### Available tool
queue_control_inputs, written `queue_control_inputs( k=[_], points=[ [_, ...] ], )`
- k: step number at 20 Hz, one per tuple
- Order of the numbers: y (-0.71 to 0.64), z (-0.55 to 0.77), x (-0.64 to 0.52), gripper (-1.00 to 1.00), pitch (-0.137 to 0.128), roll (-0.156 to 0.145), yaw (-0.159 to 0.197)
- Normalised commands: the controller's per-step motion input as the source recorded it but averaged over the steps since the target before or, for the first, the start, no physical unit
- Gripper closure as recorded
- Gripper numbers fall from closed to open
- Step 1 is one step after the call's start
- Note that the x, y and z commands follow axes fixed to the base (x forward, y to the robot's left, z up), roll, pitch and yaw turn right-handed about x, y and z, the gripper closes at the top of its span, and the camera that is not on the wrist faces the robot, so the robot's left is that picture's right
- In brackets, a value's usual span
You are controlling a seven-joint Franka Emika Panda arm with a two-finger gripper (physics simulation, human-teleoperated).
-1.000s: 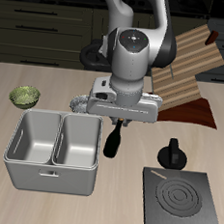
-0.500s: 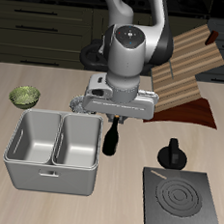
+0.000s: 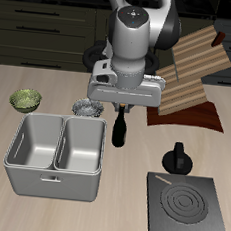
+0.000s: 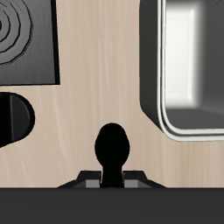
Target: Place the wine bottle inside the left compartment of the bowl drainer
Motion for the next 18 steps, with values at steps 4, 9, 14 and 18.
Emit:
queue_control_inputs(
  k=[4,9,14,18],
  points=[
    [0.07,0.27,-0.26,1.0,-0.021,0.039,0.011],
    [0.02,0.31,-0.25,1.0,-0.004,0.027,0.01],
    [-0.11,0.51,-0.3,1.0,-0.016,-0.004,0.019],
    [-0.09,0.5,-0.21,1.0,-0.046,-0.02,0.033]
  ],
)
